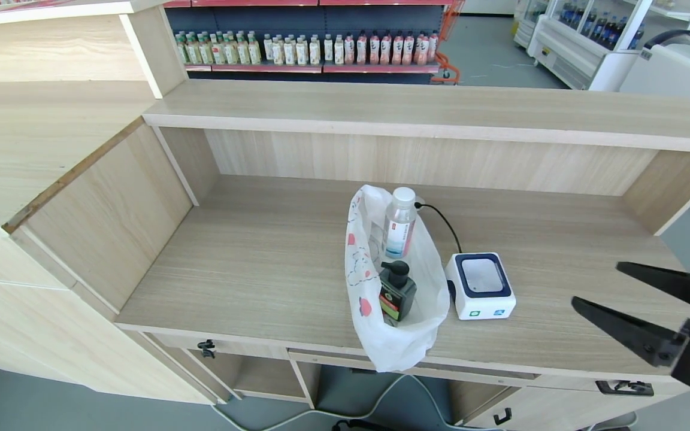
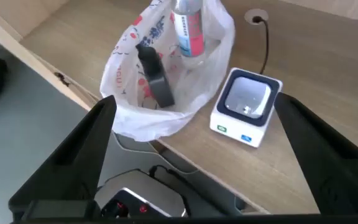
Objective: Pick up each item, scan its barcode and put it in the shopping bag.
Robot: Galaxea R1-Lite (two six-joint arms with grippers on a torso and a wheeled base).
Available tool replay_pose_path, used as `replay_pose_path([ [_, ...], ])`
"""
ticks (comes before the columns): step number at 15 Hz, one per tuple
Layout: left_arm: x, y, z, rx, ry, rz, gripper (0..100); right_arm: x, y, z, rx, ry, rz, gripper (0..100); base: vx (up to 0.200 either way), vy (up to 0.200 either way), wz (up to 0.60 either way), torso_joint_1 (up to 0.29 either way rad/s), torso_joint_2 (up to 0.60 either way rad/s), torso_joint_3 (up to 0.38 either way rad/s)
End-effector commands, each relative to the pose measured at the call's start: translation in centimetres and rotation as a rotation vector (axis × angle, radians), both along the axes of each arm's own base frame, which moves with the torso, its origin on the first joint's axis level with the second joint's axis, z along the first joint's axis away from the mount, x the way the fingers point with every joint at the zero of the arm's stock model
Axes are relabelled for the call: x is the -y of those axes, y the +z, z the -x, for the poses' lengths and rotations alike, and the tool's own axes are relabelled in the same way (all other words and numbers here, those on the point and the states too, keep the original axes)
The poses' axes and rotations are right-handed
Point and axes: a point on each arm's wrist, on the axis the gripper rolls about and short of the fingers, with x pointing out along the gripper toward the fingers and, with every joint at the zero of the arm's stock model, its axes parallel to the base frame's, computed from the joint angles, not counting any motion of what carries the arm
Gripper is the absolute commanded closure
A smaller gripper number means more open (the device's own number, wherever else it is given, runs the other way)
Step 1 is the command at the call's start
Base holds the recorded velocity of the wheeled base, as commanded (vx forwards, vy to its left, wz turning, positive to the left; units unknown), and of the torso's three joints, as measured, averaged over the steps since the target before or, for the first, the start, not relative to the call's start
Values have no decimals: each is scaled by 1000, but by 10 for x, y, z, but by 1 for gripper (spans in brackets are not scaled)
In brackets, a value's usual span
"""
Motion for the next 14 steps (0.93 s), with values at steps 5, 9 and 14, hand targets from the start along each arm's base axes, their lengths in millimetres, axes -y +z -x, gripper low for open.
replay_pose_path([
  [5, 0, 0, 0, 1, 0, -1, 0, 31, -86, 120, 65, -392, -37, 0, 0, 0, 0, 0, 0, 0],
  [9, 0, 0, 0, 0, 0, 0, 0, 33, -101, 138, 111, -458, -30, 0, 0, 0, 0, 0, 0, 0],
  [14, 0, 0, 0, 0, 0, 0, 0, 29, -109, 146, 153, -443, -13, 0, 0, 0, 0, 0, 0, 0],
])
